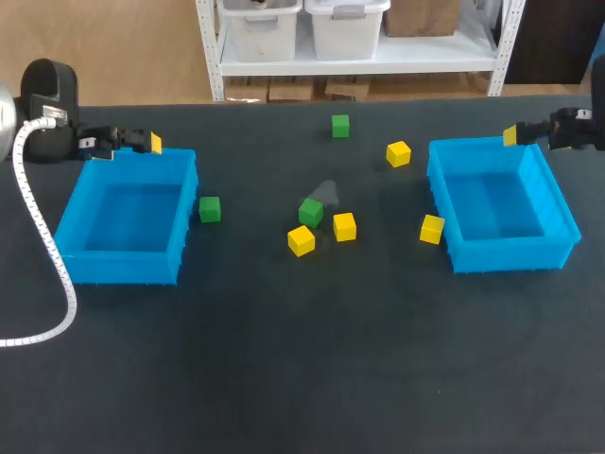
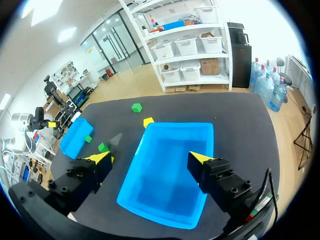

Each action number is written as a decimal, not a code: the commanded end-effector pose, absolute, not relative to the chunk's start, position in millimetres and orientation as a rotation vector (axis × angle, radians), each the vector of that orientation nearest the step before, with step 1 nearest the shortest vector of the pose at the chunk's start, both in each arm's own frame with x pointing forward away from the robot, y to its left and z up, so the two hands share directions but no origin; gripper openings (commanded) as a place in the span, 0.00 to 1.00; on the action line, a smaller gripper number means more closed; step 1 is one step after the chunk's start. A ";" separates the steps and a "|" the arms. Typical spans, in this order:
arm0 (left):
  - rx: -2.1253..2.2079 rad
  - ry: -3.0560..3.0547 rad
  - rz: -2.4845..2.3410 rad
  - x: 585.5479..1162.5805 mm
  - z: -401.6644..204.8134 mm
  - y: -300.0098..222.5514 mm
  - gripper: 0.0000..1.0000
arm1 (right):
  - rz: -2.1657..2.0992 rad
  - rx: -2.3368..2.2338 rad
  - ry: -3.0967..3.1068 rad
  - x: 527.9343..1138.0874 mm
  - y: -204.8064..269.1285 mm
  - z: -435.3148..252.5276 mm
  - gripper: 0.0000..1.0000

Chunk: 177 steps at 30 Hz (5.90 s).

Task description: Put the green cubes in the right bin and the yellow cubes in the left bin.

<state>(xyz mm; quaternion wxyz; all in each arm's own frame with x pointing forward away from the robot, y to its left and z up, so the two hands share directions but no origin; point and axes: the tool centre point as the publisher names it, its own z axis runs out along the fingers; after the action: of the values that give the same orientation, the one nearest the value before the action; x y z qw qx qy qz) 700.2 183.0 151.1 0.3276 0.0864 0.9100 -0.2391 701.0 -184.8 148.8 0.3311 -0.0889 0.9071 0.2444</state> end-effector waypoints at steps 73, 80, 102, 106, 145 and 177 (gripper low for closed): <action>0.230 2.376 -0.634 699.9 149.9 184.3 1.00 | 0.411 -0.470 2.391 754.7 -151.9 201.7 1.00; 0.230 2.376 -0.634 699.9 149.9 184.3 1.00 | 0.338 -0.550 2.416 794.5 -126.6 204.8 1.00; 0.230 2.376 -0.634 699.9 149.9 184.3 1.00 | 0.057 -1.242 2.524 885.2 -27.9 167.5 1.00; 0.230 2.376 -0.634 699.9 149.9 184.3 1.00 | 0.017 -1.320 2.538 897.2 -13.4 156.5 1.00; 0.230 2.376 -0.634 699.9 149.9 184.3 1.00 | -0.024 -1.118 2.817 920.7 41.5 50.7 1.00; 0.230 2.376 -0.634 699.9 149.9 184.3 1.00 | -0.057 -0.650 2.853 965.3 45.9 0.5 1.00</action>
<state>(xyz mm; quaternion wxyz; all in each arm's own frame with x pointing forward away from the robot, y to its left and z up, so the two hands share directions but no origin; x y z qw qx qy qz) 700.2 183.0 151.1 0.3276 0.0864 0.9100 -0.2390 948.8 37.6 5.8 0.2295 -0.2251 0.9468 0.0144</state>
